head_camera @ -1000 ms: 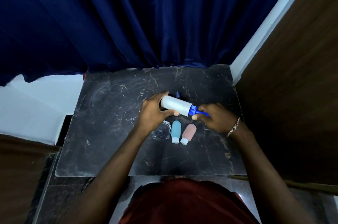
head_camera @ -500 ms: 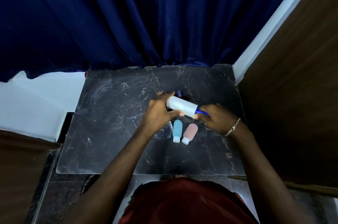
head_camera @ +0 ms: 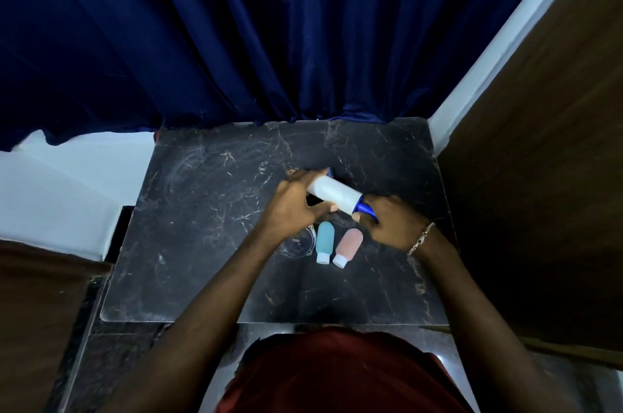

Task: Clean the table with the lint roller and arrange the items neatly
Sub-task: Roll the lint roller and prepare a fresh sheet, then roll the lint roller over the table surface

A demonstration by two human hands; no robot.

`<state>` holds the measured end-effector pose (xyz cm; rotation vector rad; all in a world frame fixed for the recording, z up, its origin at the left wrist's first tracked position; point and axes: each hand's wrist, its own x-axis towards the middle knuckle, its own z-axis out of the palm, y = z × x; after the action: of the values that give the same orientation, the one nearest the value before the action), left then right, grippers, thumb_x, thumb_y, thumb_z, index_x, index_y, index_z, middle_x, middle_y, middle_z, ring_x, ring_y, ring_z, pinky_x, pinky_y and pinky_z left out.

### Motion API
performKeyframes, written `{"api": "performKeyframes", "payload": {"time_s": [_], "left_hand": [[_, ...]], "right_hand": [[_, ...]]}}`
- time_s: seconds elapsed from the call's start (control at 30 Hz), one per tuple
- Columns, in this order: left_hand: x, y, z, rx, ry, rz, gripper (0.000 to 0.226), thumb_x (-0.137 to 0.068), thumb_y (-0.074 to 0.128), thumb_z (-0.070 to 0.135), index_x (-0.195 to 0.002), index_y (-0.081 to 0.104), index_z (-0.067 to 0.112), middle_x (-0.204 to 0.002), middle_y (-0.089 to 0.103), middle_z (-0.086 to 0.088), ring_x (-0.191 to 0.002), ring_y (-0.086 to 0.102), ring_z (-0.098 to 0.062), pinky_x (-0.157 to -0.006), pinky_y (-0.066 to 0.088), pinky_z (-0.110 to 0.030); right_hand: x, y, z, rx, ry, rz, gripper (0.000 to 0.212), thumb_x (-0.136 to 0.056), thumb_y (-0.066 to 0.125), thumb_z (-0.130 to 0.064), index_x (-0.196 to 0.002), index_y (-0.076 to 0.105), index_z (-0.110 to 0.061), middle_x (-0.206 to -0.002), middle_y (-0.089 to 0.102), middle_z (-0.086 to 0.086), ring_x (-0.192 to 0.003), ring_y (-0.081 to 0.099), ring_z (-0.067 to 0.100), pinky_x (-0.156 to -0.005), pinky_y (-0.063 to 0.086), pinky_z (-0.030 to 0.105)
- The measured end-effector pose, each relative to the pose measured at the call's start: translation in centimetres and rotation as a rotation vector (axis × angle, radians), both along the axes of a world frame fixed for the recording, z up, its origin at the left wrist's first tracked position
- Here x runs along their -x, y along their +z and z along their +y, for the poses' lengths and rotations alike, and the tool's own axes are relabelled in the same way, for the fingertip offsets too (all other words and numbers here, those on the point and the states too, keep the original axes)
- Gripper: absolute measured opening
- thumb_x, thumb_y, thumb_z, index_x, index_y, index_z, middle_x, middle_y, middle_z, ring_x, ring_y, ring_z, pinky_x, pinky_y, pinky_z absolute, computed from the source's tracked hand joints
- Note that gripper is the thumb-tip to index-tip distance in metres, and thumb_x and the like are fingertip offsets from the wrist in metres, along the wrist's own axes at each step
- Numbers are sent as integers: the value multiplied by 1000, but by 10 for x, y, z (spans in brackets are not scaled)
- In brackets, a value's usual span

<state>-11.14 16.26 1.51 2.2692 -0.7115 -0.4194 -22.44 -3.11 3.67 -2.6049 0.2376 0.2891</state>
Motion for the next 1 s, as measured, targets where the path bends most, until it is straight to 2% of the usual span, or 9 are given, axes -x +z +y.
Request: {"api": "performKeyframes", "payload": {"time_s": [0.07, 0.2, 0.27, 0.33, 0.37, 0.43, 0.53, 0.8, 1.0], "left_hand": [[-6, -1, -2, 5, -15, -4, 72, -76, 85, 39, -141, 56, 31, -133, 61, 0, -122, 59, -20, -106, 53, -43], [-16, -5, -11, 7, -42, -56, 71, -79, 84, 34, -144, 56, 26, -134, 59, 1, -123, 59, -16, -108, 52, -39], [-19, -6, -18, 5, -65, -82, 75, -81, 81, 35, -149, 50, 29, -137, 57, 4, -124, 56, -12, -109, 50, -33], [-23, -6, -25, 6, -82, -83, 85, -82, 80, 35, -155, 37, 40, -145, 51, 5, -128, 49, -4, -110, 44, -27], [-25, -6, -28, 1, -85, -67, 92, -82, 79, 34, -157, 28, 48, -151, 46, 5, -133, 46, -5, -112, 41, -27], [-30, -6, -31, -18, -87, -25, 101, -84, 78, 34, -156, 11, 60, -164, 32, -1, -149, 37, -18, -118, 37, -38], [-39, -8, -32, -91, -83, -20, 99, -88, 74, 45, -154, 3, 64, -172, 14, 0, -157, 26, -27, -117, 39, -52], [-59, -25, -19, -219, -59, -136, 90, -90, 60, 66, -159, 3, 52, -172, 12, -3, -158, 20, -29, -121, 35, -56], [-70, -35, -1, -273, -25, -166, 90, -86, 46, 79, -159, 0, 52, -172, 12, -3, -157, 25, -32, -118, 40, -55]], "right_hand": [[0, -5, -6, -42, -13, 3, 22, -93, 59, -28, -99, 62, -8, -95, 69, 16, -86, 65, 34, -78, 54, 39], [0, -18, -18, -116, -51, -14, 21, -95, 58, -29, -96, 63, -9, -87, 69, 14, -80, 65, 33, -75, 53, 40], [-1, -26, -22, -150, -81, -31, 23, -97, 57, -29, -95, 62, -7, -82, 67, 14, -75, 64, 32, -73, 52, 40], [-5, -37, -26, -189, -135, -41, 23, -98, 54, -29, -94, 60, -7, -77, 65, 14, -71, 63, 30, -67, 48, 37], [-8, -44, -29, -200, -168, -40, 22, -99, 53, -28, -94, 60, -7, -78, 66, 15, -73, 63, 31, -66, 44, 35], [-17, -62, -36, -201, -244, -32, 20, -100, 51, -23, -96, 62, -6, -89, 69, 21, -85, 63, 37, -72, 39, 34], [-32, -90, -55, -206, -395, 5, 28, -102, 47, -19, -105, 65, 3, -108, 67, 31, -102, 62, 43, -89, 44, 41], [-61, -130, -121, -87, -735, 59, 40, -106, 38, -20, -121, 58, 11, -120, 62, 35, -112, 60, 46, -91, 46, 46], [-67, -137, -144, 116, -784, 98, 43, -106, 36, -25, -136, 46, 5, -122, 63, 26, -111, 63, 41, -91, 49, 46]]}}
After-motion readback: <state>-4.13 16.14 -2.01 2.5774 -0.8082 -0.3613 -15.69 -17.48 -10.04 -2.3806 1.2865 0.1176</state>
